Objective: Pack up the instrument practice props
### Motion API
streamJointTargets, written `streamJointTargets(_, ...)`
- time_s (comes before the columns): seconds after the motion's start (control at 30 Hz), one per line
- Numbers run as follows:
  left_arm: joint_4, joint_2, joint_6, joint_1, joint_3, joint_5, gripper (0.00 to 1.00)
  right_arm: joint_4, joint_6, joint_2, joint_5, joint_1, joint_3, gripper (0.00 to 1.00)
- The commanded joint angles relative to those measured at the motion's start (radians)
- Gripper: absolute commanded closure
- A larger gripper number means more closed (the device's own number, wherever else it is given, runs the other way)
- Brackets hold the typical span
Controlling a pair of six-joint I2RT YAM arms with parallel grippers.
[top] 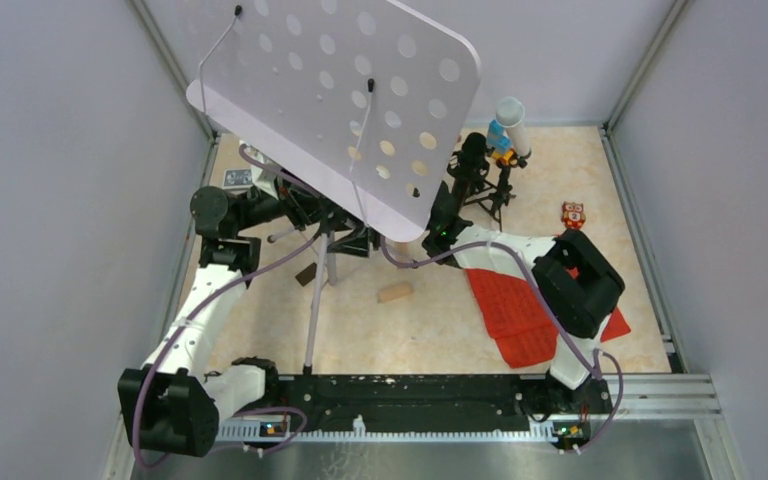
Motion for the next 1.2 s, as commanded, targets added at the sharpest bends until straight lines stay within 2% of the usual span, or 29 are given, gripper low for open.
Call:
streamJointTargets(0.0, 0.227, -0.067, -0.045, 0.003, 0.036, -0.069, 1.0, 0.149, 0.085, 0.037, 0.018, 0.011, 0.058, 0.59)
streamJointTargets(0.13, 0.251, -0.07, -0.06, 0.003, 0.025, -0.073, 1.0, 0.297, 0.184, 0.047, 0.066, 0.011, 0.029, 0.63)
streamJointTargets(0.2, 0.264, -0.071, -0.071, 0.003, 0.02, -0.074, 1.0, 0.323, 0.209, 0.054, 0.08, 0.011, 0.029, 0.69)
streamJointTargets(0.27, 0.271, -0.074, -0.073, 0.003, 0.015, -0.076, 1.0, 0.352, 0.233, 0.054, 0.091, 0.011, 0.025, 0.87)
streamJointTargets(0.33, 0.271, -0.08, -0.069, 0.003, 0.006, -0.079, 1.0, 0.376, 0.24, 0.04, 0.111, 0.012, 0.008, 0.99)
streamJointTargets(0.5, 0.256, -0.087, -0.058, 0.003, 0.004, -0.088, 1.0, 0.236, 0.126, -0.041, 0.204, 0.016, -0.019, 1.0)
streamJointTargets(0.53, 0.252, -0.089, -0.053, 0.003, 0.006, -0.093, 0.97, 0.208, 0.097, -0.061, 0.226, 0.017, -0.025, 1.0)
streamJointTargets(0.57, 0.243, -0.092, -0.047, 0.003, 0.006, -0.101, 0.91, 0.183, 0.065, -0.082, 0.245, 0.02, -0.033, 1.0)
streamJointTargets(0.67, 0.18, -0.107, -0.009, 0.003, 0.007, -0.142, 0.59, 0.06, -0.056, -0.151, 0.302, 0.036, -0.034, 1.0)
streamJointTargets(0.77, 0.117, -0.122, 0.038, 0.003, 0.014, -0.175, 0.47, -0.027, -0.138, -0.2, 0.358, 0.055, -0.03, 1.0)
streamJointTargets(1.03, 0.123, -0.145, 0.057, 0.002, -0.002, -0.253, 0.43, -0.007, -0.174, -0.288, 0.563, 0.098, -0.083, 1.0)
streamJointTargets(1.17, 0.117, -0.141, 0.059, 0.001, -0.005, -0.259, 0.42, 0.012, -0.206, -0.311, 0.61, 0.114, -0.094, 1.0)
